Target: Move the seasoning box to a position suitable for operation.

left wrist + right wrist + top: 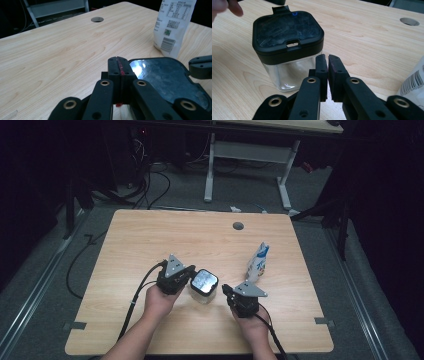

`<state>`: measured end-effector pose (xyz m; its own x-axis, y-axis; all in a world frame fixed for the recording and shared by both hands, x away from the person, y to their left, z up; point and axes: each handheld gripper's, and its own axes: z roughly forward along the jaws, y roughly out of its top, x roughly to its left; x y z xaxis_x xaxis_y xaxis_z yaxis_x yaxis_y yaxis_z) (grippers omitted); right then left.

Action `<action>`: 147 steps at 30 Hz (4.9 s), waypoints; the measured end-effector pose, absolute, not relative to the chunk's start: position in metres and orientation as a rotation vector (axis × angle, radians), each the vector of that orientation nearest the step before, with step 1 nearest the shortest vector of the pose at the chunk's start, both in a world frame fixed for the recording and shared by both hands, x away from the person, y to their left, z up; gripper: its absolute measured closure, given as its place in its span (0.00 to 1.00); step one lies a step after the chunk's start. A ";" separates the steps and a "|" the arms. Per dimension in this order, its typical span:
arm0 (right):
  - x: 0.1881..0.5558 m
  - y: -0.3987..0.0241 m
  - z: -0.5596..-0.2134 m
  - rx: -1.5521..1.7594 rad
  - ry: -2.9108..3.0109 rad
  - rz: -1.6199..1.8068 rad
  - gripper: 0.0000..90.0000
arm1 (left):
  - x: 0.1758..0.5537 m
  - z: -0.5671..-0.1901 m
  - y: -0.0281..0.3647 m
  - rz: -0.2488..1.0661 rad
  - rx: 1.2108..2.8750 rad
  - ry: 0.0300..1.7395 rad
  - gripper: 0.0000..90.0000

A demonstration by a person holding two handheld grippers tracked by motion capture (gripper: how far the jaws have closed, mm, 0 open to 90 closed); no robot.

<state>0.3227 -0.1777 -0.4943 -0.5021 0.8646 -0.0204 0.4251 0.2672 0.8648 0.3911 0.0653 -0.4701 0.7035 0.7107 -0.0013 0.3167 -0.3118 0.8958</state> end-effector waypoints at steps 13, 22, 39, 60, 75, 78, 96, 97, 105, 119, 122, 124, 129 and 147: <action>0.321 -0.172 -0.492 1.125 2.051 1.175 0.96 | 0.390 -0.473 0.066 0.505 1.890 0.793 1.00; 0.320 -0.170 -0.491 1.102 2.054 1.188 0.99 | 0.390 -0.474 0.068 0.495 1.874 0.801 1.00; 0.312 -0.157 -0.481 1.014 2.071 1.225 1.00 | 0.391 -0.476 0.069 0.484 1.867 0.805 1.00; 0.310 -0.147 -0.482 0.982 2.092 1.218 1.00 | 0.390 -0.477 0.069 0.486 1.853 0.812 1.00; 0.309 -0.146 -0.480 0.989 2.075 1.239 1.00 | 0.358 -0.471 0.102 0.460 1.816 0.835 0.95; 0.309 -0.147 -0.478 0.993 2.067 1.246 1.00 | 0.347 -0.479 0.105 0.445 1.832 0.833 0.96; 0.310 -0.146 -0.473 0.990 2.039 1.286 1.00 | 0.325 -0.491 0.076 0.346 1.854 0.773 0.99; 0.310 -0.146 -0.473 0.991 2.039 1.290 1.00 | 0.325 -0.490 0.074 0.345 1.850 0.773 0.99; 0.310 -0.145 -0.471 0.991 2.043 1.291 1.00 | 0.326 -0.486 0.067 0.346 1.832 0.766 0.99; 0.309 -0.145 -0.470 0.983 2.040 1.294 0.99 | 0.329 -0.485 0.058 0.347 1.820 0.765 0.99; 0.310 -0.146 -0.470 0.995 2.034 1.289 0.99 | 0.329 -0.485 0.058 0.349 1.818 0.764 0.99; 0.310 -0.146 -0.470 0.999 2.030 1.285 0.99 | 0.329 -0.485 0.058 0.350 1.818 0.763 0.99; 0.316 -0.145 -0.474 1.064 2.050 1.284 0.92 | 0.330 -0.483 0.059 0.362 1.806 0.762 0.99; 0.316 -0.143 -0.483 1.030 2.080 1.305 1.00 | 0.336 -0.475 0.064 0.388 1.776 0.773 0.99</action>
